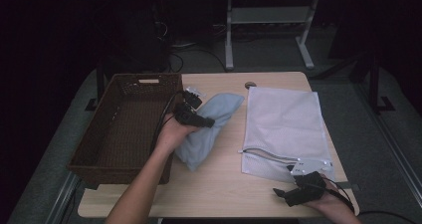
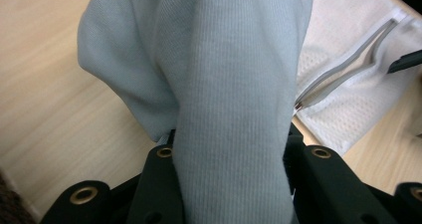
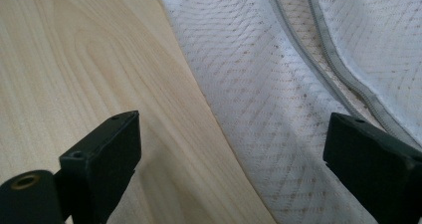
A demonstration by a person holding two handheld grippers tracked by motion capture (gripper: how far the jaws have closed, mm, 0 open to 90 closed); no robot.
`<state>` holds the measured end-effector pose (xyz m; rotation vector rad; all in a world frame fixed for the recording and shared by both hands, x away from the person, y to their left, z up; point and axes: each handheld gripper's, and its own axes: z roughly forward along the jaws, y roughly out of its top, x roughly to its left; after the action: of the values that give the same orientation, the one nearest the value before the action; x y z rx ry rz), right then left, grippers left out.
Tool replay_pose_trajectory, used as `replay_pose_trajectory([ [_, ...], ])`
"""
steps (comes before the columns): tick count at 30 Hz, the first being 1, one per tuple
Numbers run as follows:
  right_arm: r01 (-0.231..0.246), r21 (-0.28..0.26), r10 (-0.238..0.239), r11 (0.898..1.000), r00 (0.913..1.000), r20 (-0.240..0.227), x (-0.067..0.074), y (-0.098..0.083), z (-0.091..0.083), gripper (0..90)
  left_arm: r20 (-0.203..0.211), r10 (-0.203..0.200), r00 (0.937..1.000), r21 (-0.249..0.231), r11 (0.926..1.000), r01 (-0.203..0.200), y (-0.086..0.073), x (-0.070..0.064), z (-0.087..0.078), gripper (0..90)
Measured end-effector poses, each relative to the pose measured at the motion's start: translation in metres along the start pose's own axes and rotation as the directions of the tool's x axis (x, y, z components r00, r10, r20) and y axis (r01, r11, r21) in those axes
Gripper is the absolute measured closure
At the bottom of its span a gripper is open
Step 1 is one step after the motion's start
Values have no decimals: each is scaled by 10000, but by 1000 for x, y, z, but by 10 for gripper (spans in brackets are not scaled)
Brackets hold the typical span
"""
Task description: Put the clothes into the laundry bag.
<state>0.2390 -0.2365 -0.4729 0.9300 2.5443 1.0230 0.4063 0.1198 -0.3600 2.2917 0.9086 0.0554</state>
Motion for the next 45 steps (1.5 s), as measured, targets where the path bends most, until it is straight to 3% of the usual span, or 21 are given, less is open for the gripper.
replay_pose_trajectory([
  [6,21,-2,-21,10000,10000,-17,0,0,0,78,-93,-97,9999,200,9998,99,1,-3,13,662],
  [16,23,-6,-23,10000,10000,-27,0,0,0,78,-769,-309,9966,830,9958,373,-5,2,38,653],
  [18,36,-5,-36,10000,10000,-19,0,0,0,78,-970,-149,9952,986,9948,245,-5,0,43,649],
  [26,43,-11,-43,10000,10000,-36,0,0,0,78,-759,-239,9968,1215,9920,330,-10,0,60,628],
  [29,53,-1,-53,10000,10000,-34,0,0,-1,78,-606,-217,9979,1253,9917,291,-12,0,66,570],
  [36,34,-6,-34,10000,10000,-40,0,0,0,78,-517,153,9985,668,9977,-118,-11,-7,60,387],
  [45,48,-22,-48,10000,10000,-52,0,0,0,78,-316,410,9987,-607,9972,-428,-3,-21,26,276],
])
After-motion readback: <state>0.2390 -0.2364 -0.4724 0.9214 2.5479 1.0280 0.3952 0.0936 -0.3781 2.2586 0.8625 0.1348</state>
